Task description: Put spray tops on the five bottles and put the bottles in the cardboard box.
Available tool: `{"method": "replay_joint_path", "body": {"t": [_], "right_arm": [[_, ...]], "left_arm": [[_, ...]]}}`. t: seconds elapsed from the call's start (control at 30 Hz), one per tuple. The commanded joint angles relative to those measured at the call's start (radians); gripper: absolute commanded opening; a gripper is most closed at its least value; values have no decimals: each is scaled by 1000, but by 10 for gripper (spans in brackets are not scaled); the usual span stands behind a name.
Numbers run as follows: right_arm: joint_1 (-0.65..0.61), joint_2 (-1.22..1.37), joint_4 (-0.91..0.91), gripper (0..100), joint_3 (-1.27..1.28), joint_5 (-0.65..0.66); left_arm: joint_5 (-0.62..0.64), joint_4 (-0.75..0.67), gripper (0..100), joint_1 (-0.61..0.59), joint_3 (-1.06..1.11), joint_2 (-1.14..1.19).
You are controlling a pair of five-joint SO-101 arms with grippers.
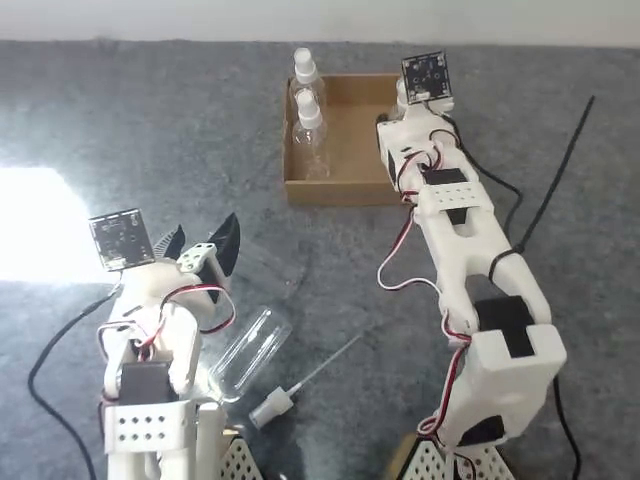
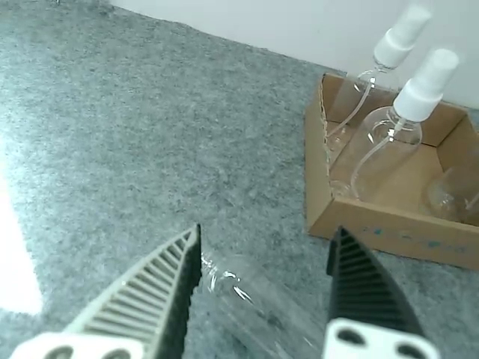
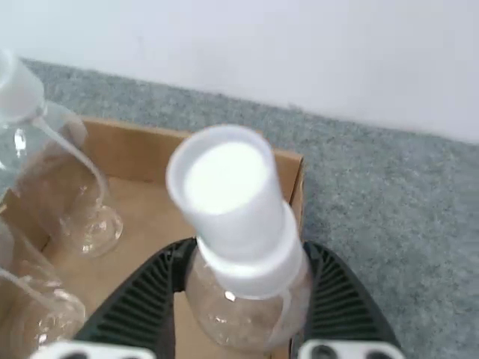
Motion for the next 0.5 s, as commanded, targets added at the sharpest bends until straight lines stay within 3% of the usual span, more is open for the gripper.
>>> {"method": "replay_joint_path", "body": {"t": [0.0,0.2,0.47], "right_arm": [[38,-21,-71,86,-20,3],[38,-21,-105,86,-26,92],[33,77,-125,86,-120,101]], "left_arm": [[-8,-21,258,-2,-5,-15],[-9,-23,258,-2,4,-15],[-9,-23,258,-2,5,-15]]}}
